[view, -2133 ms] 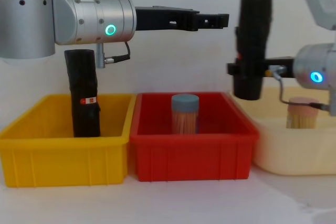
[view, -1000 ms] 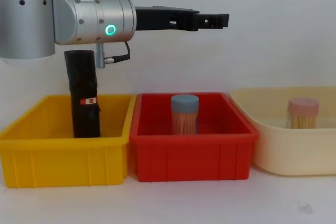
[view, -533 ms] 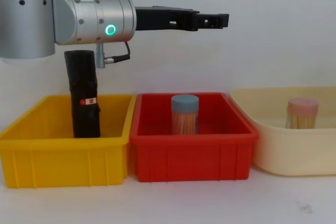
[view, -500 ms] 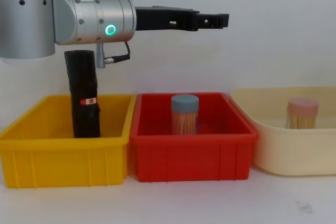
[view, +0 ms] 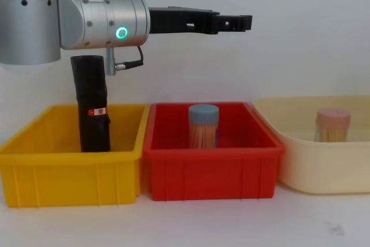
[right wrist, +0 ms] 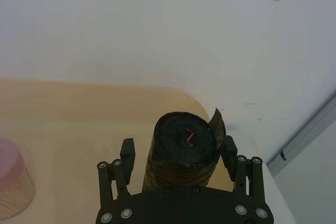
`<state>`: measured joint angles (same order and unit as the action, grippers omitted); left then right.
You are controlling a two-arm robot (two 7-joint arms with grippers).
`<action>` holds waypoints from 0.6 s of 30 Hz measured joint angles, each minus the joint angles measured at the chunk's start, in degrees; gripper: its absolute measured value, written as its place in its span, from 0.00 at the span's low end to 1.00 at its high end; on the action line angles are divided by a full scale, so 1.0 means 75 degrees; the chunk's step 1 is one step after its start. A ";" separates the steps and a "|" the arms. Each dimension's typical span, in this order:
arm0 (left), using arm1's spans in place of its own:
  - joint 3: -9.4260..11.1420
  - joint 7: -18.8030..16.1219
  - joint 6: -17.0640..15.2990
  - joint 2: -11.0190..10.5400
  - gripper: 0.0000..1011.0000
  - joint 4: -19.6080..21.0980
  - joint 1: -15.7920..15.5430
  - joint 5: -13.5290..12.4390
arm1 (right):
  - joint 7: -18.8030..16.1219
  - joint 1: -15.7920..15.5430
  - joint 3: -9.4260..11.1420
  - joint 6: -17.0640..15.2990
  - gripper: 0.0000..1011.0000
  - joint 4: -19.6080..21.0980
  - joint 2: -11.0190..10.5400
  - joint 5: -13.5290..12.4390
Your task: Pick up the garbage bag with the one hand and transfer it to the other hand.
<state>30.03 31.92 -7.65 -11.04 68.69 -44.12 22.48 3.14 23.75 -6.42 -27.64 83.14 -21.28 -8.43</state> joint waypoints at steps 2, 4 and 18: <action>0.0000 0.0000 0.0000 0.0000 0.99 0.0000 0.0000 0.0000 | 0.0042 -0.0070 0.0046 -0.0027 0.99 0.0146 0.0009 0.0017; 0.0000 0.0000 0.0000 0.0000 0.99 0.0000 0.0000 0.0000 | 0.0071 -0.0109 0.0071 -0.0055 0.99 0.0223 0.0015 0.0027; 0.0000 0.0000 0.0000 0.0000 0.99 0.0000 0.0000 0.0000 | 0.0331 -0.0773 0.0406 -0.0600 0.99 0.1182 0.0027 0.0076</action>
<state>30.03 31.92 -7.66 -11.04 68.69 -44.12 22.48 5.62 17.95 -3.37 -32.14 92.00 -21.08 -7.86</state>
